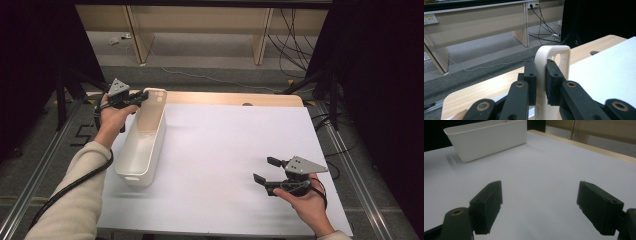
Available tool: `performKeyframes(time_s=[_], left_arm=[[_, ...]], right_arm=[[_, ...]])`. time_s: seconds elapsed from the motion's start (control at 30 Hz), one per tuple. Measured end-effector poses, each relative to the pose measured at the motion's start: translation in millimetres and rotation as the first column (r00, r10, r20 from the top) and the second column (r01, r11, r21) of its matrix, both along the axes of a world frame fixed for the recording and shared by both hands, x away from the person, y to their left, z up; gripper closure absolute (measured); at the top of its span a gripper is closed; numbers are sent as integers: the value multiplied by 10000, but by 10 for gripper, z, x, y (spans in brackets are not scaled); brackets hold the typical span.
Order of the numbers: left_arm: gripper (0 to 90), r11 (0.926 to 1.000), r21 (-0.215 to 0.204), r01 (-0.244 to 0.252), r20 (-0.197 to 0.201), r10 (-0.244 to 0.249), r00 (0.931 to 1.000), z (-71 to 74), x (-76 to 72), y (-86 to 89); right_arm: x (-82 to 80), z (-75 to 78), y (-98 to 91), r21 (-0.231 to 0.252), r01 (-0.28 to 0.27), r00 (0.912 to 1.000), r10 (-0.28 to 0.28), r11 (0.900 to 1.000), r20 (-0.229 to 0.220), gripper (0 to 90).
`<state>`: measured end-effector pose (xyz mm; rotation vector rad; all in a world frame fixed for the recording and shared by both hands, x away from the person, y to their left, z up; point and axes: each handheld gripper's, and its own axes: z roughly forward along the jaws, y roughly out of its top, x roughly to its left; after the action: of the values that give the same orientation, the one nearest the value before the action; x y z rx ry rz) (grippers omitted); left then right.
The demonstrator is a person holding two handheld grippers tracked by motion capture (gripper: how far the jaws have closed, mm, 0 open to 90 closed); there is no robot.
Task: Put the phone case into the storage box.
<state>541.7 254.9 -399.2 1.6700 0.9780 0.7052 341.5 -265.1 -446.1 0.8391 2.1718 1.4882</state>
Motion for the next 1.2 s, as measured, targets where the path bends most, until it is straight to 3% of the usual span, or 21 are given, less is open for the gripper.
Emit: performKeyframes(time_s=[0.03, 0.43, 0.93, 1.1, 1.17, 1.2], left_arm=[[809, 10000, 1, -11, -19, 11, 10000, -5, 0, 0], [803, 9999, -120, -124, -153, 122, 9998, -35, 13, 32], [741, 9992, 134, -371, -376, 376, 9986, -51, 38, 42], [650, 9986, 380, -370, -464, 387, 9982, -51, 54, 9], [605, 9982, 435, -405, -524, 428, 9977, -57, 63, -5], [582, 9982, 425, -429, -555, 453, 9974, -61, 68, -14]], right_arm=[[5, -10, 10, 164, -41, 10000, 40, 9999, 19, 218], [-5, 2, 2, -64, -38, 9999, 37, 10000, -126, 217], [-8, 4, 7, -23, -64, 9998, 64, 10000, -202, 217], [-6, -6, 18, 49, 10, 9999, -9, 10000, -116, 217], [-12, -3, 12, -69, -51, 9995, 49, 10000, -307, 216], [-2, -5, 8, -94, -62, 9999, 61, 9999, -117, 216]])
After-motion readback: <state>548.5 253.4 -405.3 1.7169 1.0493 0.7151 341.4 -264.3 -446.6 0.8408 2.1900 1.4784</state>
